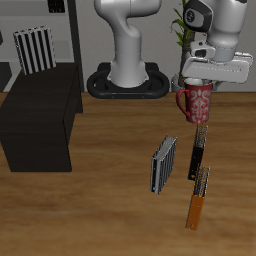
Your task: Place the right striped book upright on top of the shelf and place the red mug on top of the shelf
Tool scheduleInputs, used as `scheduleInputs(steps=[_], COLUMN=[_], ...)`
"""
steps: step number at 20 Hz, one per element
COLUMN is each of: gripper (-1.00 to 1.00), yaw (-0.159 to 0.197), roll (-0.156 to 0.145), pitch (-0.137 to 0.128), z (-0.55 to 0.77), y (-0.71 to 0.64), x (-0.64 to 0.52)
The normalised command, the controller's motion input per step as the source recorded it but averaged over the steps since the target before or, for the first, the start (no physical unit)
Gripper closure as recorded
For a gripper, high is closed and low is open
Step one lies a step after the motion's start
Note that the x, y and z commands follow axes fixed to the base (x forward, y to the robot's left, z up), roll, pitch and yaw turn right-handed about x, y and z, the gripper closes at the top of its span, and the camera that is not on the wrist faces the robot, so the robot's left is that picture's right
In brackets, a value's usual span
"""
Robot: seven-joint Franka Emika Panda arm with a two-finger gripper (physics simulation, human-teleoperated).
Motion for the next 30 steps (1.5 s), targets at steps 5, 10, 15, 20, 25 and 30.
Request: scheduleInputs(steps=[5,10,15,20,25,30], gripper=[1.0,1.0,1.0,1.0,1.0,1.0], yaw=[-0.005,0.008,-0.017,-0.082,-0.071,-0.021], roll=[-0.036,-0.01,0.047,0.049,0.131,0.033], pitch=[-0.009,-0.022,0.027,0.03,0.074,0.019], z=[0.36,0.37,0.52,0.52,0.41,0.31], y=[-0.51,-0.42,-0.51,-0.52,-0.44,-0.22], x=[-0.01,-0.01,0.17,0.18,0.23,0.24])
